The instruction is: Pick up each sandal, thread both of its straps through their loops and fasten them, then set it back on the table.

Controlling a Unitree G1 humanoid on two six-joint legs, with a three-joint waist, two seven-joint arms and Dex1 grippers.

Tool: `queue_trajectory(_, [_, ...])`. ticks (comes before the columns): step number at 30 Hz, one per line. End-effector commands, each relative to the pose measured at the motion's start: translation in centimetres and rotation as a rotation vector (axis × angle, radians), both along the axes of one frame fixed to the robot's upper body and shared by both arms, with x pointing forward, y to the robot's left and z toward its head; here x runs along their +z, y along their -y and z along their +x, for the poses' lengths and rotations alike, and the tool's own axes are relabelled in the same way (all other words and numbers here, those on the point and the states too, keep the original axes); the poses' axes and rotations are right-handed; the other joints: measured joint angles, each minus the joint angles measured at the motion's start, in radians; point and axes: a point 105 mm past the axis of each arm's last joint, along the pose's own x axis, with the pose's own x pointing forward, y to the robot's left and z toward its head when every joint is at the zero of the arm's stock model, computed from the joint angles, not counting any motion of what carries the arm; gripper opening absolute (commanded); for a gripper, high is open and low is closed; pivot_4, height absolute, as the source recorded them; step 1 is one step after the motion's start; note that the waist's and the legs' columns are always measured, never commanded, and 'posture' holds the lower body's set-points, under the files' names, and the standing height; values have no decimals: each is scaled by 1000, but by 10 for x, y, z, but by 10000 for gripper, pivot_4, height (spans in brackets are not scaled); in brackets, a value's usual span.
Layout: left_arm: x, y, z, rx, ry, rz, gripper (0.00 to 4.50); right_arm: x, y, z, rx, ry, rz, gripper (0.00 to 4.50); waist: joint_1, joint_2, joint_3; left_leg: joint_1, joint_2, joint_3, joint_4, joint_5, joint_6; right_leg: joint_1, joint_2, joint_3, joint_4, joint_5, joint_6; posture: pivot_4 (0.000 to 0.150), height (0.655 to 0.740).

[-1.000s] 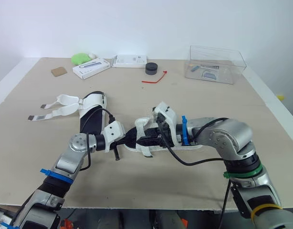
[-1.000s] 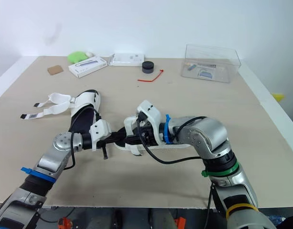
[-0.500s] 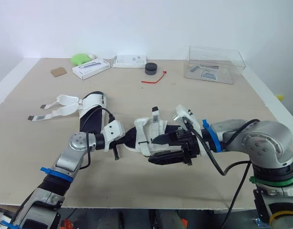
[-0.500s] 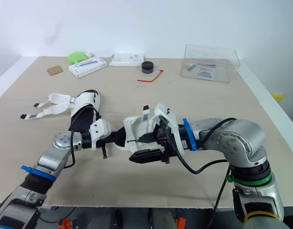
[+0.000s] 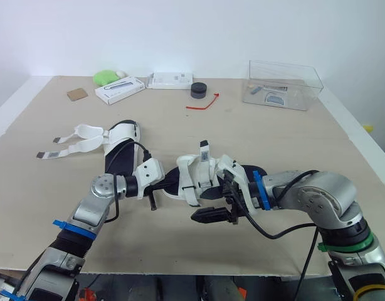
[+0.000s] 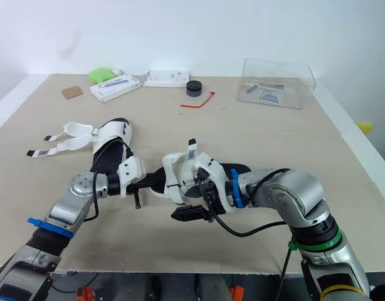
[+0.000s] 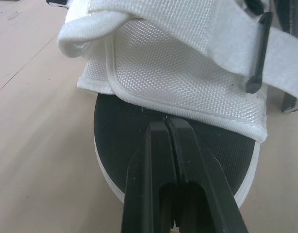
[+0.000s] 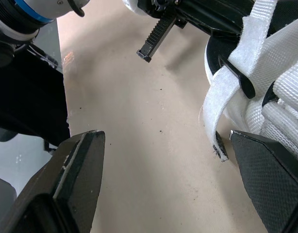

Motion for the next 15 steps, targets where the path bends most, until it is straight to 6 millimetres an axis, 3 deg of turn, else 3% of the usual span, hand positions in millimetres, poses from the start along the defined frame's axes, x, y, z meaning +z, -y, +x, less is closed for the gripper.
queue_trajectory(1, [-29, -12, -4, 38, -86, 93, 0, 6, -3, 3, 9, 42, 6, 44130, 0, 0, 0, 0, 0, 0, 0, 0, 0, 0, 0, 0, 0, 0, 0, 1500, 7400])
queue_trajectory(15, [-30, -11, -5, 43, -89, 88, 0, 1, -11, 15, -37, 52, -32, 44130, 0, 0, 0, 1, 1, 0, 0, 0, 0, 0, 1, 1, 0, 1, 0, 1500, 7400])
